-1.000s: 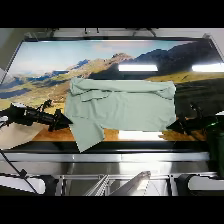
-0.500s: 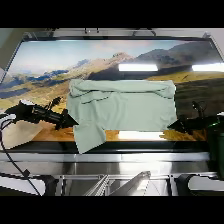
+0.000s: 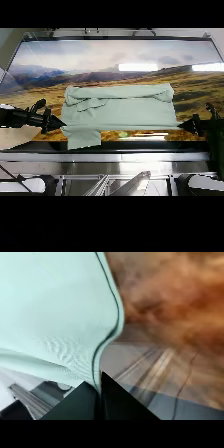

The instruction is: Fold the shirts.

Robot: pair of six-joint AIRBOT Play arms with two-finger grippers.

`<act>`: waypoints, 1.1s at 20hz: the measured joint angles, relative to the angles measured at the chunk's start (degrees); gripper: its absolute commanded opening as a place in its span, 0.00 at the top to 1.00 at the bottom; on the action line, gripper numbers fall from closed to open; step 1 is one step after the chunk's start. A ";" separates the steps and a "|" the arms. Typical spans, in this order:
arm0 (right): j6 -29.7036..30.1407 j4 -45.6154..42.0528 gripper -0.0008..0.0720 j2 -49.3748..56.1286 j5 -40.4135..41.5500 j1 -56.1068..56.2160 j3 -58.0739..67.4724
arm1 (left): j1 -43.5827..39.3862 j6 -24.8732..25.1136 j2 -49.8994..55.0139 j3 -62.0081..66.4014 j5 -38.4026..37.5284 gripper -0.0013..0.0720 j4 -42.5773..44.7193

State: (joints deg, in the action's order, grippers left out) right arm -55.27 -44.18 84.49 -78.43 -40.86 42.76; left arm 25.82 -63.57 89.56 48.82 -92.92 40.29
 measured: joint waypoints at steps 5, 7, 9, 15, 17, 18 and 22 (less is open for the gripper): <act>3.65 10.38 0.97 -0.20 0.00 1.79 1.36 | 0.13 -0.04 -0.24 5.18 -2.16 0.95 -6.32; 4.63 13.77 0.97 -0.20 2.69 4.92 3.19 | -1.27 -0.46 -0.24 8.96 -0.81 0.95 -7.98; 5.29 16.46 0.97 0.02 7.04 8.83 6.34 | -2.89 -0.90 0.70 13.94 0.96 0.95 -9.14; 5.49 19.65 0.97 5.97 15.89 17.03 18.88 | -7.34 -4.15 11.06 32.02 4.09 0.95 -10.19; 5.42 19.87 0.97 9.27 17.88 18.60 21.77 | -8.68 -4.90 15.67 37.55 5.05 0.95 -10.21; 5.35 19.91 0.97 10.75 18.69 19.12 22.67 | -9.14 -5.14 17.94 40.02 5.31 0.95 -10.21; 5.29 20.09 0.97 16.28 21.31 20.28 24.44 | -10.08 -7.45 27.36 49.07 5.40 0.97 -9.99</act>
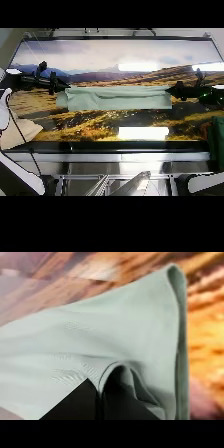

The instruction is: Fold the shirts.

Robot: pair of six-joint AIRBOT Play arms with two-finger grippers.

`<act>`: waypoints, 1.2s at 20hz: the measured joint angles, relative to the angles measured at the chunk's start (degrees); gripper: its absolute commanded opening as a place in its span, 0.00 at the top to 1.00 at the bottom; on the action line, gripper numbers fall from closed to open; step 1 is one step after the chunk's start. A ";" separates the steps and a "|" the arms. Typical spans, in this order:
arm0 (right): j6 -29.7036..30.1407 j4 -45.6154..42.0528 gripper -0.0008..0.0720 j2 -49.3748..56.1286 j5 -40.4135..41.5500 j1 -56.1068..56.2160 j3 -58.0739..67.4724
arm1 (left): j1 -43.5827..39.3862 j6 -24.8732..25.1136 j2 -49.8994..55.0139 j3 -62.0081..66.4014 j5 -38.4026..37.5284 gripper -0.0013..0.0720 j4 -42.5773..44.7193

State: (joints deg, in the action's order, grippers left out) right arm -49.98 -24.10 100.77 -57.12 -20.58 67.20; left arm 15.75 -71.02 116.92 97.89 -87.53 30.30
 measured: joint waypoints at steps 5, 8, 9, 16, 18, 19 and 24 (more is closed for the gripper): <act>1.55 -0.46 0.78 3.19 0.70 0.31 0.52 | -0.20 -1.16 7.87 8.31 -0.85 0.96 -0.33; 1.84 -1.88 0.45 3.37 -1.51 -0.46 1.64 | 0.24 -1.75 9.35 13.14 -2.93 0.96 -2.43; 1.81 -3.30 0.38 3.32 -2.75 -0.96 2.43 | 0.61 -2.12 9.60 15.10 -4.22 0.96 -3.19; -6.51 -14.47 0.11 3.21 -7.21 -2.51 7.54 | 4.28 -5.51 6.54 15.28 -7.63 0.96 -5.77; -7.69 -15.04 0.11 3.56 -7.50 -0.81 7.91 | 4.72 -5.60 6.14 12.98 -6.99 0.96 -6.19; -8.17 -15.21 0.11 3.76 -7.37 0.31 8.02 | 4.81 -5.77 6.08 11.78 -6.60 0.96 -6.21; -9.03 -15.41 0.11 4.17 -5.79 4.68 8.20 | 5.11 -5.97 7.28 10.10 -3.52 0.17 -6.34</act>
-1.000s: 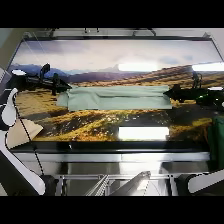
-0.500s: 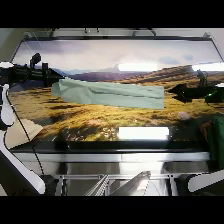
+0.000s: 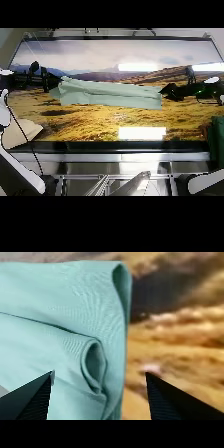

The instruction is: Fold the shirts.

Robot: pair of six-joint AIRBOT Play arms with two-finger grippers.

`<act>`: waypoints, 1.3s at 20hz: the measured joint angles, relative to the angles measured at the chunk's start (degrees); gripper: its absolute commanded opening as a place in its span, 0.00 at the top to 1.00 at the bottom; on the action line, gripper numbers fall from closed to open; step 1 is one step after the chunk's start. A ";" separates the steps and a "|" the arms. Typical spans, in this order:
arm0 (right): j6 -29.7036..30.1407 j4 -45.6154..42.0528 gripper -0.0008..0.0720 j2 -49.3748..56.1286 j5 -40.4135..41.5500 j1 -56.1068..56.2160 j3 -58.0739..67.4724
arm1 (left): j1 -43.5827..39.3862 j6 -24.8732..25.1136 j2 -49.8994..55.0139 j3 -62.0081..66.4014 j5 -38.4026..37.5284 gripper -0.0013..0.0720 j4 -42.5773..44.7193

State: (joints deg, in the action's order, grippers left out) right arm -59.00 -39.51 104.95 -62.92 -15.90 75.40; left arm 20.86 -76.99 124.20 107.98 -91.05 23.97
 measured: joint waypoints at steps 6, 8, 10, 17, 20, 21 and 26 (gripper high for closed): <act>-0.83 0.72 0.11 0.11 -0.04 1.40 0.00 | 0.96 -0.02 1.70 6.43 0.44 0.01 3.76; -1.49 0.92 0.12 0.20 -0.02 1.53 0.00 | 2.45 -0.46 1.51 8.74 -0.22 0.01 4.83; -2.19 1.03 0.12 0.50 0.24 1.66 0.02 | 4.22 -0.63 -0.09 8.72 -0.50 0.01 5.14; -4.50 2.10 0.97 2.93 0.55 3.78 -0.02 | 3.52 4.26 -7.93 1.88 -1.11 0.99 4.52; -4.44 2.43 0.97 2.97 0.52 4.42 0.00 | -3.02 7.04 -9.29 -0.42 -0.39 0.99 4.61; -4.44 2.45 0.97 2.75 0.50 4.26 0.00 | -5.86 7.50 -9.46 -1.14 0.74 0.99 5.25; -4.46 2.49 0.97 -0.28 -2.93 0.52 0.90 | -22.75 8.50 -9.66 -2.95 12.55 0.98 13.75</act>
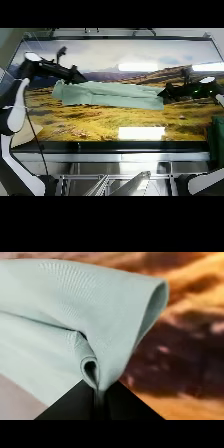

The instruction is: Fold the shirts.

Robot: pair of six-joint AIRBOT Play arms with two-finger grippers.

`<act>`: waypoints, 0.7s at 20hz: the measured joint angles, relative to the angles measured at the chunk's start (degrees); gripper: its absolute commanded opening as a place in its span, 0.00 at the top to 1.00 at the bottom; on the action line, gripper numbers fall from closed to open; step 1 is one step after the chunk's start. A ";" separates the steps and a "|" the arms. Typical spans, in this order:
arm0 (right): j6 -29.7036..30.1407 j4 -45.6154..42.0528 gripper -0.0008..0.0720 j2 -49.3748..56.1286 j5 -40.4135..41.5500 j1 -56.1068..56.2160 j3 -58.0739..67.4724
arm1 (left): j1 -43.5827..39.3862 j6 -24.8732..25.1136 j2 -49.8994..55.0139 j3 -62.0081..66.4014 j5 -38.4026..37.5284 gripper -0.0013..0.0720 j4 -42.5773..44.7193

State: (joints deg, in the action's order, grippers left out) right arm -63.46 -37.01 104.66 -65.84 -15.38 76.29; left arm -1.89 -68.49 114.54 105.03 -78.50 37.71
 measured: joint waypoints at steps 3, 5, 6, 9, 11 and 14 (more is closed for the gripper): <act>0.02 0.46 0.97 -1.66 -4.76 -3.02 2.51 | -9.31 -0.48 1.84 -0.24 7.85 0.98 4.33; 0.09 0.83 0.97 -2.64 -8.24 -4.04 4.11 | -14.03 -1.14 3.74 0.00 11.54 0.99 5.66; 0.46 1.53 0.97 -3.08 -9.75 -4.33 4.92 | -15.82 -1.57 5.01 0.57 12.68 0.99 6.27; 1.11 4.76 0.97 -3.74 -14.78 -4.92 8.00 | -19.15 -4.33 9.07 4.24 14.03 0.99 7.10; 1.38 8.15 0.97 -4.09 -18.60 -4.92 10.25 | -20.06 -6.27 11.13 6.73 14.05 0.99 7.50; 1.55 14.34 0.97 -5.03 -22.64 -3.74 12.50 | -20.63 -8.11 12.52 8.59 14.08 0.98 7.58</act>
State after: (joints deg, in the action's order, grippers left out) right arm -61.91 -22.68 99.63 -88.49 -19.11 88.79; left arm -22.52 -76.60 127.07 113.62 -64.42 45.30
